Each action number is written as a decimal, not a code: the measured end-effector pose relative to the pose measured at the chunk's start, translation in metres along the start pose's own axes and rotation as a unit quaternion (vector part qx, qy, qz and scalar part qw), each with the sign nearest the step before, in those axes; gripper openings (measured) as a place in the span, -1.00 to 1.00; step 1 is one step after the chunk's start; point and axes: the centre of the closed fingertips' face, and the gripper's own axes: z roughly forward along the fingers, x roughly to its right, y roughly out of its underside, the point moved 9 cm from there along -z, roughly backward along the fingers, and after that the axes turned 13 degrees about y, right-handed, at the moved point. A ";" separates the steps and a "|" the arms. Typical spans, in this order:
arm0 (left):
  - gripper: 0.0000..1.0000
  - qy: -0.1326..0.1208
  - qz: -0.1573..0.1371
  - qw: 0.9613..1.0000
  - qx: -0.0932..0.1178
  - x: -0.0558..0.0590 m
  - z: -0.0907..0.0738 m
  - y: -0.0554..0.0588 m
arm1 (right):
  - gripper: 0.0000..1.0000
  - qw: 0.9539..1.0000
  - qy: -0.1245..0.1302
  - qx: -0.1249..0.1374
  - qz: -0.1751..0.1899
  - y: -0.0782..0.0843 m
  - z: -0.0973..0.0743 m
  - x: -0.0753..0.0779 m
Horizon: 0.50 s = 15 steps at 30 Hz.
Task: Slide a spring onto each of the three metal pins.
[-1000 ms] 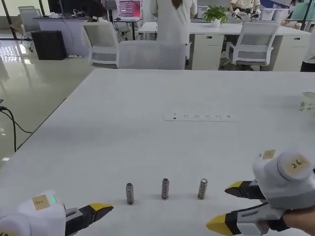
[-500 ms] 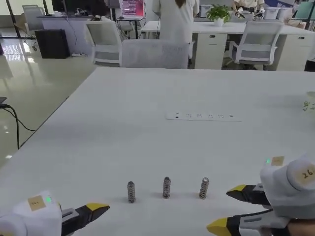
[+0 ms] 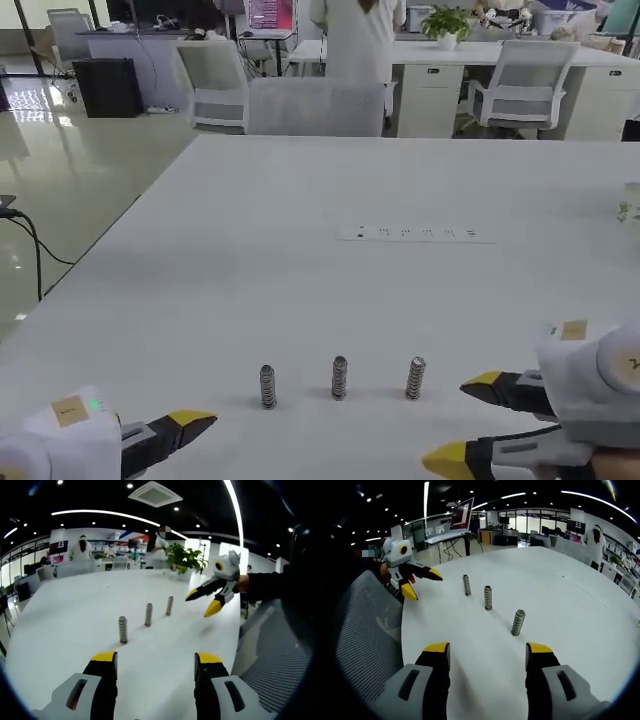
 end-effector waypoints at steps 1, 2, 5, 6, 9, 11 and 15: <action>0.15 -0.001 0.000 1.000 0.000 0.000 0.000 0.000 | 0.20 1.000 -0.001 0.001 0.001 0.001 0.000 0.000; 0.15 -0.001 -0.001 1.000 0.001 0.000 0.000 0.000 | 0.20 1.000 -0.005 0.003 0.002 0.002 0.000 0.000; 0.16 -0.002 -0.001 1.000 0.000 0.000 0.000 0.000 | 0.24 1.000 -0.008 0.011 -0.001 0.003 0.001 0.001; 0.16 -0.002 -0.002 1.000 0.000 0.000 0.000 0.000 | 0.26 1.000 -0.007 0.015 0.001 0.003 0.001 0.001; 0.17 -0.003 -0.004 1.000 0.000 0.000 0.000 0.001 | 0.32 1.000 -0.006 0.028 0.003 0.003 0.001 0.004; 0.17 -0.005 -0.005 1.000 0.000 -0.001 0.000 0.001 | 0.35 0.999 -0.010 0.040 0.004 0.005 0.002 0.005; 0.18 -0.007 -0.006 1.000 0.001 -0.002 -0.001 0.001 | 0.38 0.998 -0.018 0.051 0.009 0.008 0.002 0.006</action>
